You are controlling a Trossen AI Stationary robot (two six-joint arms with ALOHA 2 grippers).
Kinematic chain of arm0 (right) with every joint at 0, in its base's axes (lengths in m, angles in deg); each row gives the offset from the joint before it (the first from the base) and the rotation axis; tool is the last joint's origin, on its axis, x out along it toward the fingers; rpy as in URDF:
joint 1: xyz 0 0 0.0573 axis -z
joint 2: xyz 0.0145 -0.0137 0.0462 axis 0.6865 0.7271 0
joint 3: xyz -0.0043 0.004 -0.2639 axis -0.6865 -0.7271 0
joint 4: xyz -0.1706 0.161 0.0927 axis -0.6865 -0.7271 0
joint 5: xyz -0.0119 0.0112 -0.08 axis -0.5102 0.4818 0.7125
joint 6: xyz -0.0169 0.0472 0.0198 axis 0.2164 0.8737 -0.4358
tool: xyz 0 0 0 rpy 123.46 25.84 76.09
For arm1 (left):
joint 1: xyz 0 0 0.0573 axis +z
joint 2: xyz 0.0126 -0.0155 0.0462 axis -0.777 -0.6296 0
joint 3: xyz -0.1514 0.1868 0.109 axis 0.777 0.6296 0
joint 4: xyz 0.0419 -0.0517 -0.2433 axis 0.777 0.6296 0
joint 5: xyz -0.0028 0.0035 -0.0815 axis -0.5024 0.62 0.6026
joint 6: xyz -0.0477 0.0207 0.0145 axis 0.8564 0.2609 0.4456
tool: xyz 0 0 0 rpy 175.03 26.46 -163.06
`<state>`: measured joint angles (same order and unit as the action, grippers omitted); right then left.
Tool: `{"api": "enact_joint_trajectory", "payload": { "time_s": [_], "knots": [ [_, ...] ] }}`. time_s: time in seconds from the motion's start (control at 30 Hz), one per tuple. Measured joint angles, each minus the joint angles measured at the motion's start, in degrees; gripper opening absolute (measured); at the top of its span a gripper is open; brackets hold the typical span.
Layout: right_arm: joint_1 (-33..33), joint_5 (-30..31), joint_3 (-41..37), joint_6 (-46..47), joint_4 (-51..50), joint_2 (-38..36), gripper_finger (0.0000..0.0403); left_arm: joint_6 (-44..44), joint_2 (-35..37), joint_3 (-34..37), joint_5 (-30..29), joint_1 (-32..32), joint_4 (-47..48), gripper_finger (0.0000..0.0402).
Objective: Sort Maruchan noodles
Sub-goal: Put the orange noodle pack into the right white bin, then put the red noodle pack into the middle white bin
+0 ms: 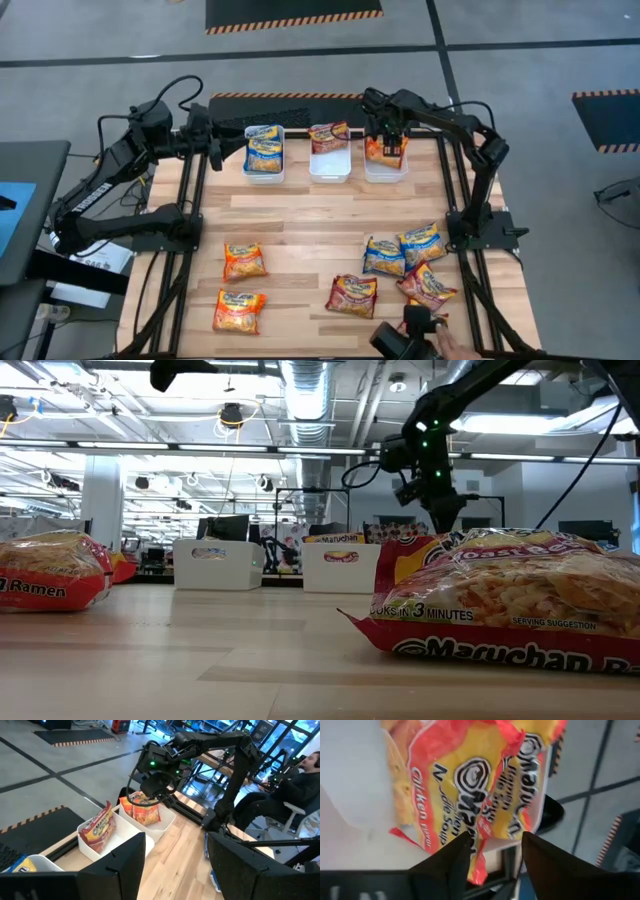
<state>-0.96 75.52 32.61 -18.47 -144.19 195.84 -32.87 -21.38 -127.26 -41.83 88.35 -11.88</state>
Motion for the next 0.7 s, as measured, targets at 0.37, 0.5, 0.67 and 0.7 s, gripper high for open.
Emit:
{"api": "enact_joint_trajectory", "payload": {
  "time_s": [0.37,0.5,0.67,0.7],
  "knots": [
    [-1.8,0.6,5.8,1.3,0.0,-3.0,0.023,0.9,0.0,0.0,0.0,0.0,0.0,0.0199],
    [-1.9,0.5,11.1,1.4,-1.4,-3.0,0.023,2.4,-0.2,0.0,1.4,0.0,0.0,0.0199],
    [-2.9,0.5,18.8,1.5,-3.6,-3.0,0.023,5.3,-0.4,0.0,5.9,0.0,1.8,0.0199],
    [-3.2,0.5,20.7,1.6,-4.2,-3.0,0.023,5.4,-0.6,0.0,6.5,0.0,2.2,0.0199]
  ]
}}
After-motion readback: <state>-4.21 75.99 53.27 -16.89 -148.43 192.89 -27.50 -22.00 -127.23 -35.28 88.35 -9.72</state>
